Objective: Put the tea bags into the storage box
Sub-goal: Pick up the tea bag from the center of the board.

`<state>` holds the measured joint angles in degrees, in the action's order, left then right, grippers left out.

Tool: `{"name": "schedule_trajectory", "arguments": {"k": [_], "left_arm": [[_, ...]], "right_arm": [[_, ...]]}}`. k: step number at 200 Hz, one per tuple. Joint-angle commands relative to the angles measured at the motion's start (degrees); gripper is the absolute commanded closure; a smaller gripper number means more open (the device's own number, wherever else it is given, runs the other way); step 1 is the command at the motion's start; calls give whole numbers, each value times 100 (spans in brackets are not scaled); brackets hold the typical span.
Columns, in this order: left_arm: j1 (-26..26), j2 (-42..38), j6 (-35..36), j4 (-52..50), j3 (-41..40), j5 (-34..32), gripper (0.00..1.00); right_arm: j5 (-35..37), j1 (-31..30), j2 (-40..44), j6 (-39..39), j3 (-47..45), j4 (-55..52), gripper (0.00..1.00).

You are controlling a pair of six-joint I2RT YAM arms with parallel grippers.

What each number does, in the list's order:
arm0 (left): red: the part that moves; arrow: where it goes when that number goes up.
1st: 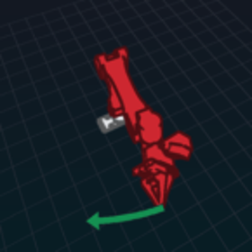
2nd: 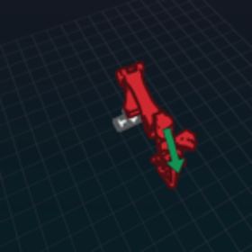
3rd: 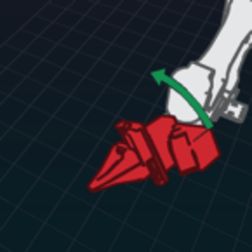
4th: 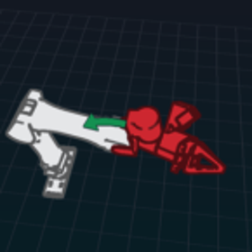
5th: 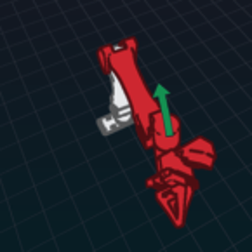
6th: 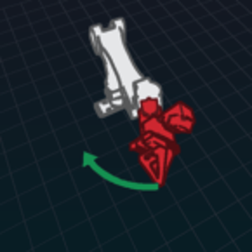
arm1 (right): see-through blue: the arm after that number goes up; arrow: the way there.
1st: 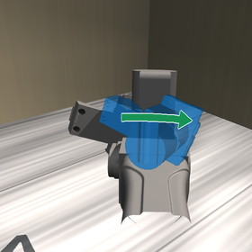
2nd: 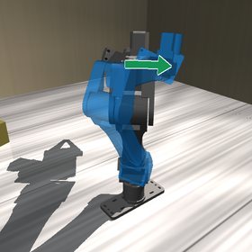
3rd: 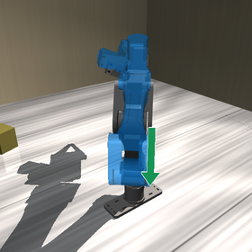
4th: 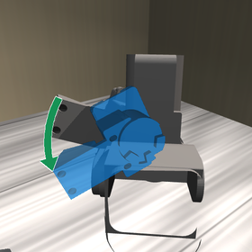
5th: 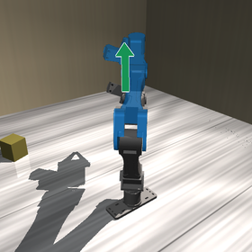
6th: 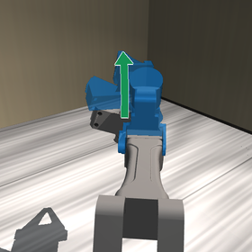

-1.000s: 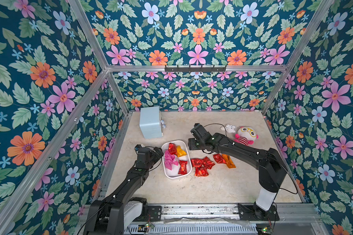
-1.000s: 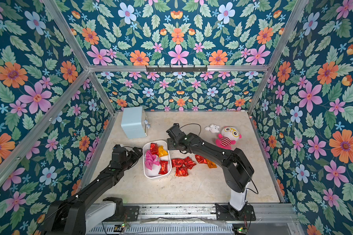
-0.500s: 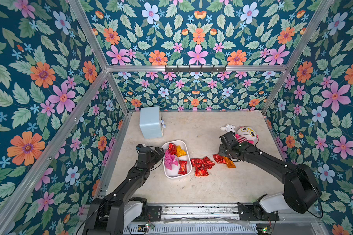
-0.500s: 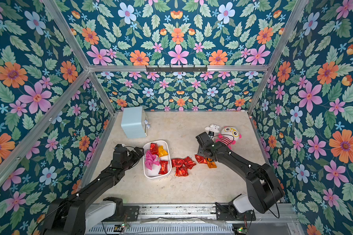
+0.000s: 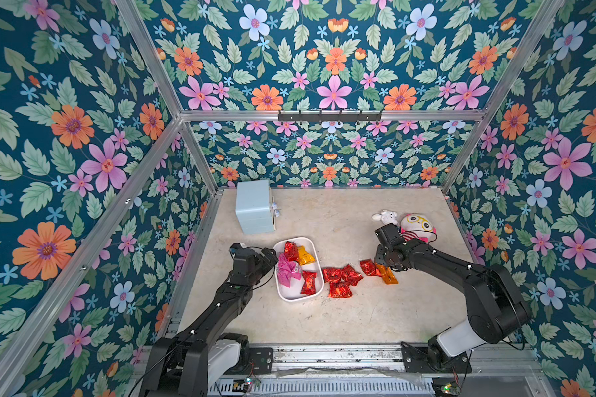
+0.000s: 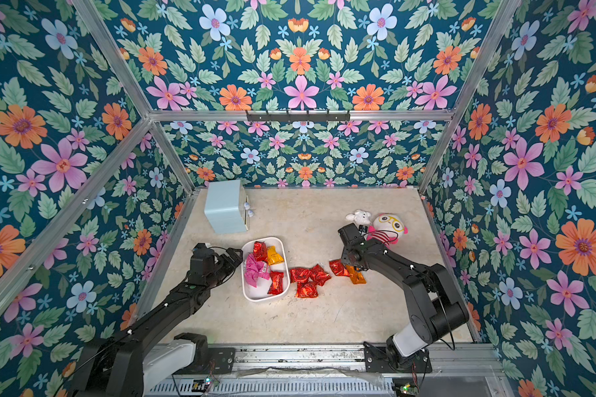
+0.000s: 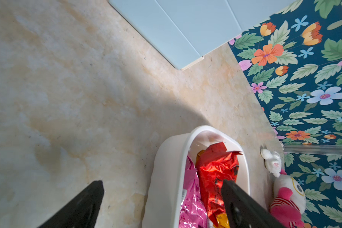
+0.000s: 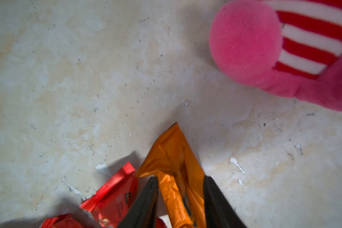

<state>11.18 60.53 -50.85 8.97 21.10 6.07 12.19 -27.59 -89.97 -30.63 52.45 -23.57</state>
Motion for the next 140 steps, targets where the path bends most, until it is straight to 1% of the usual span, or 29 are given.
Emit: {"name": "schedule_trajectory", "arguments": {"k": [1, 28, 62, 81, 93, 121, 131, 140], "left_arm": [[-2, -63, -5, -80, -44, -78, 1], [-2, -35, -21, -80, -38, -62, 1], [-3, -10, -22, -88, 14, -45, 1], [-2, -13, -20, -89, 30, -55, 1], [-7, -6, -4, -89, 40, -61, 1], [-4, -6, 3, -97, 57, -65, 1], [-3, -8, 4, -97, 63, -70, 1], [-2, -6, 18, -97, 77, -70, 1]], "right_arm": [[-217, 11, -88, 128, -86, 202, 63], [-290, 15, -168, 93, -250, 327, 65], [-102, 11, -181, 141, -237, 286, 86], [120, 9, -148, 239, -139, 145, 92], [264, 10, -114, 284, -64, 38, 100], [475, 8, 68, 338, 180, -157, 100], [436, 8, 162, 352, 274, -163, 100], [236, -9, 250, 374, 342, -119, 100]]}}
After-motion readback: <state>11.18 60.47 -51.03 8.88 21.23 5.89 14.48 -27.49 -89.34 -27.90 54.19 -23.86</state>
